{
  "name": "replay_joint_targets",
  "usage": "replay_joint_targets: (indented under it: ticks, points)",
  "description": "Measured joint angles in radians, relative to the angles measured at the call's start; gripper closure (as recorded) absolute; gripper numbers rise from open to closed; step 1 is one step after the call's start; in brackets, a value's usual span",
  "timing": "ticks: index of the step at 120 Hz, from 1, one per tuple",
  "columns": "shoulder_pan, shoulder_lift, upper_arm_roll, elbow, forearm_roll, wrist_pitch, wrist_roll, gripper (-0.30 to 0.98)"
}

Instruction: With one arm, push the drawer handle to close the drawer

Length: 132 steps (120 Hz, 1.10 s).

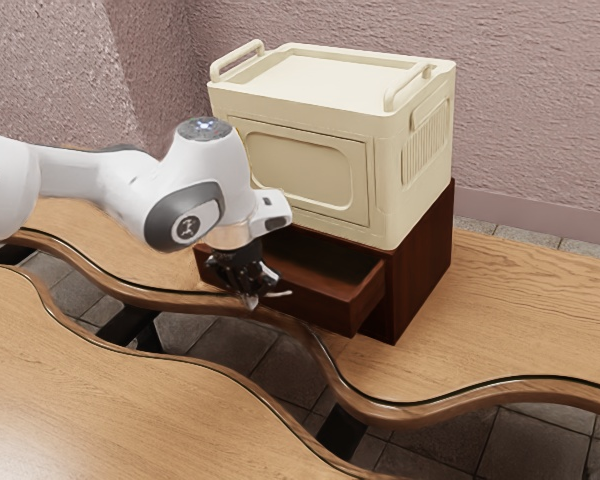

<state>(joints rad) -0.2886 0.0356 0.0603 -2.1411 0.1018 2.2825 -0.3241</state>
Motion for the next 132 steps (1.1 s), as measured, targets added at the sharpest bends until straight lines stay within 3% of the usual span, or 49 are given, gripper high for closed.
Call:
replay_joint_targets:
  ticks: [73, 92, 102, 114, 119, 126, 132]
  points:
    - [0.012, 0.253, 0.000, 0.326, -0.004, 0.005, 0.024, 0.79]
    - [0.014, 0.271, -0.001, 0.356, -0.012, 0.006, 0.046, 0.78]
    - [0.010, 0.178, 0.005, 0.197, -0.087, 0.016, 0.055, 0.78]
    - [-0.019, -0.119, 0.005, -0.057, -0.147, -0.008, 0.037, 0.75]
    - [-0.020, -0.226, 0.002, -0.061, -0.160, -0.079, 0.036, 0.65]
    - [0.026, -0.284, 0.004, -0.002, -0.168, -0.167, 0.079, 0.52]
    - [0.060, -0.303, 0.009, 0.092, -0.120, -0.245, 0.124, 0.41]
